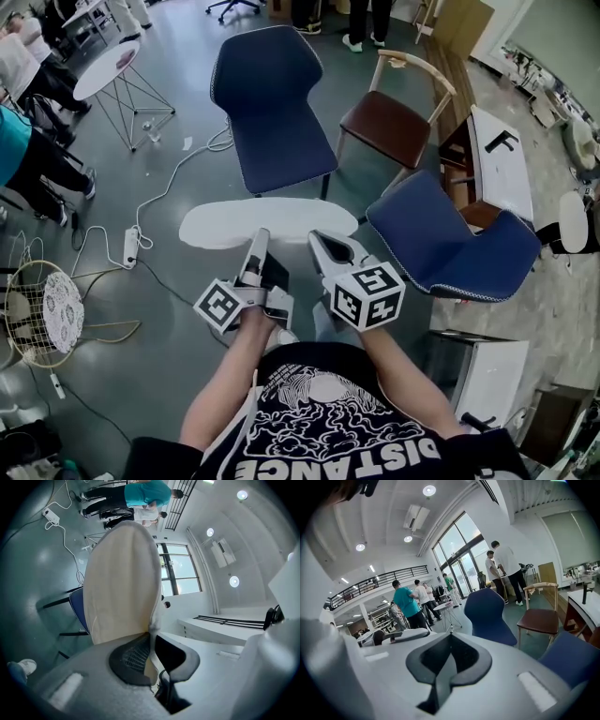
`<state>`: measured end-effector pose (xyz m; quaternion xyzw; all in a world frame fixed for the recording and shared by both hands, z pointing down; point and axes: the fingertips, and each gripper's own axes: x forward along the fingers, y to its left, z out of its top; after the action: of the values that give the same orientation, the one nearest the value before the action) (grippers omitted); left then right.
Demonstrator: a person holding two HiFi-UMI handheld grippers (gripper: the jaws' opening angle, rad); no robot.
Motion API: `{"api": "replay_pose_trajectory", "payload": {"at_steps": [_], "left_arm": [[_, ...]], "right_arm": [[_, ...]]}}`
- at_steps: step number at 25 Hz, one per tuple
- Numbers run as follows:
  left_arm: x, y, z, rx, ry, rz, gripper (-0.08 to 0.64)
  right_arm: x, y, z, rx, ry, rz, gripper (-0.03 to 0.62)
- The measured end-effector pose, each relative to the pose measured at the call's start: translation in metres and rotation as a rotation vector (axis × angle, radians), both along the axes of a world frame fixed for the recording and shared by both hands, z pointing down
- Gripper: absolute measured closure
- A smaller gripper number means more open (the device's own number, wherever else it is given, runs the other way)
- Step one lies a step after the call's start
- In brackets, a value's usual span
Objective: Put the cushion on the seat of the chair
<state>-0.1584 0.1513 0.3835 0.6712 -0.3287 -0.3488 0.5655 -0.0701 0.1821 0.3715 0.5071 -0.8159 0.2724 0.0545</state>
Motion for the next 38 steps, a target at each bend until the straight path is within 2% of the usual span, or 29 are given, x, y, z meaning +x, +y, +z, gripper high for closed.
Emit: {"api": "replay_pose_trajectory", "payload": {"at_steps": [16, 28, 38], "left_arm": [[0.055, -0.094, 0.010, -0.054, -0.026, -0.076, 0.523], [0.099, -0.127, 0.004, -0.035, -0.063, -0.089, 0.523], [0.114, -0.152, 0.005, -0.015, -0.052, -0.099, 0.522]], "right_arm": [[0.060, -0.103, 0.013, -0.043, -0.045, -0.079, 0.595], [0.106, -0.140, 0.012, -0.031, -0.082, -0.100, 0.595], [0.120, -0.161, 0.016, -0.024, -0.069, -0.113, 0.595]]}}
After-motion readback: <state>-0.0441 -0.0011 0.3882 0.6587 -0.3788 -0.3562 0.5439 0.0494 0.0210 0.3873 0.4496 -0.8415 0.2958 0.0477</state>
